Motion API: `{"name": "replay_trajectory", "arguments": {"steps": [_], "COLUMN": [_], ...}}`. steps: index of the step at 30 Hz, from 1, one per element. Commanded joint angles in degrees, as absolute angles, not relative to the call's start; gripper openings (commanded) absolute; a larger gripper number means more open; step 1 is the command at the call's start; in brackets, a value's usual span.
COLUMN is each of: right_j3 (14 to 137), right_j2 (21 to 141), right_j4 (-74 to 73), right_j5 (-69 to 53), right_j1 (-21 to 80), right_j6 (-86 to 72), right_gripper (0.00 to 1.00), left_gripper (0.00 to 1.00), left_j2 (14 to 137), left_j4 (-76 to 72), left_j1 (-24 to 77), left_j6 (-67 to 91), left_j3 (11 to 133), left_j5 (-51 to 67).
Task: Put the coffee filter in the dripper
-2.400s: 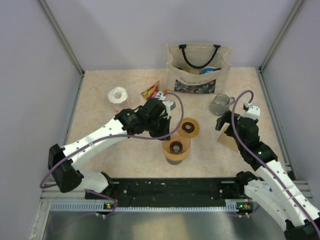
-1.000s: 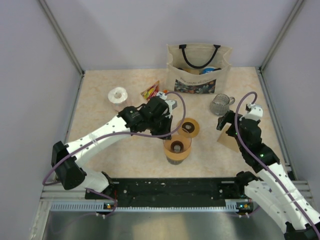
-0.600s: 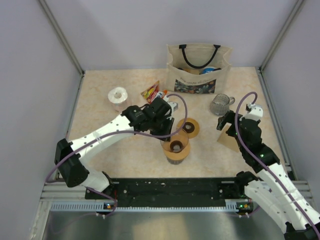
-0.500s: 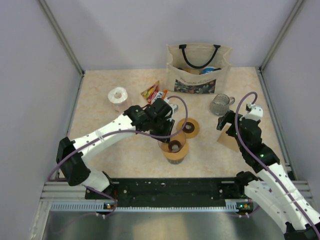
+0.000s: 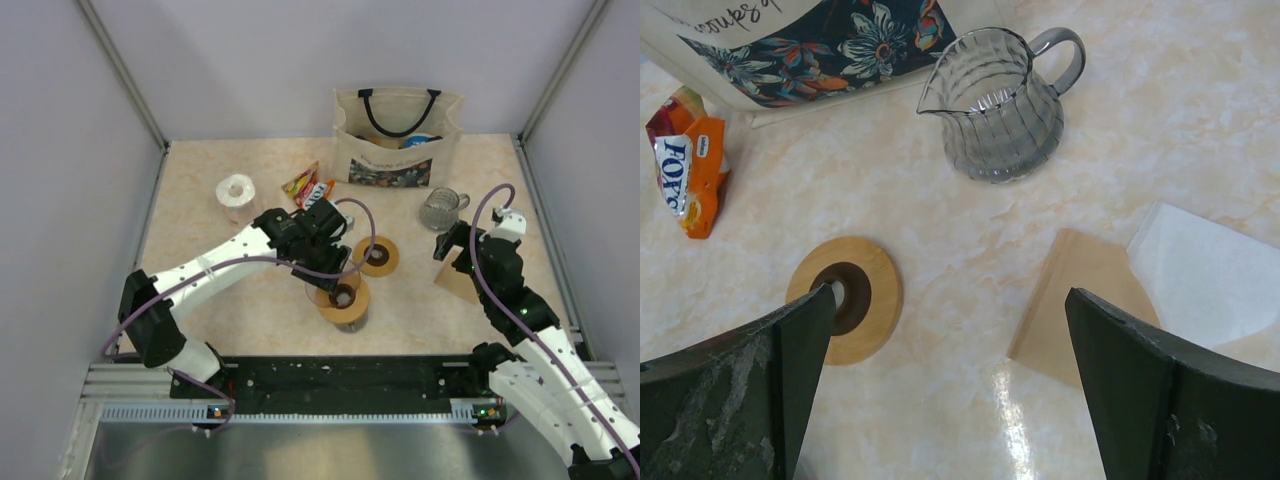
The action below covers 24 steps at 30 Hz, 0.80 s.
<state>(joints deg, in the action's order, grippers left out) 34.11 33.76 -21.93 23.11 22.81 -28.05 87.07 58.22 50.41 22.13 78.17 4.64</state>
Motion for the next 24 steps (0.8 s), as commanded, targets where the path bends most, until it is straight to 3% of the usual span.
{"name": "replay_trajectory", "arguments": {"steps": [1, 12, 19, 24], "right_j3": [33.7, 33.7, 33.7, 33.7], "right_j2": [33.0, 33.0, 33.0, 33.0], "right_j4": [-20.1, -20.2, -20.2, -20.1], "right_j5": [24.3, 24.4, 24.3, 24.4], "right_j1": [22.5, 22.6, 22.6, 22.6], "right_j6": [-27.6, -27.7, -27.9, -27.8], "right_gripper": [0.98, 0.98, 0.98, 0.98], "left_gripper": [0.59, 0.68, 0.99, 0.99], "left_j2": [87.7, 87.2, 84.7, 82.4], "left_j4": [59.9, 60.3, 59.0, 59.1], "left_j1": [50.5, 50.8, 51.0, 51.0], "left_j6": [20.7, 20.0, 18.7, 18.0], "left_j3": [81.0, 83.6, 85.1, 86.4], "left_j5": [4.2, 6.2, 11.2, 9.7]}}
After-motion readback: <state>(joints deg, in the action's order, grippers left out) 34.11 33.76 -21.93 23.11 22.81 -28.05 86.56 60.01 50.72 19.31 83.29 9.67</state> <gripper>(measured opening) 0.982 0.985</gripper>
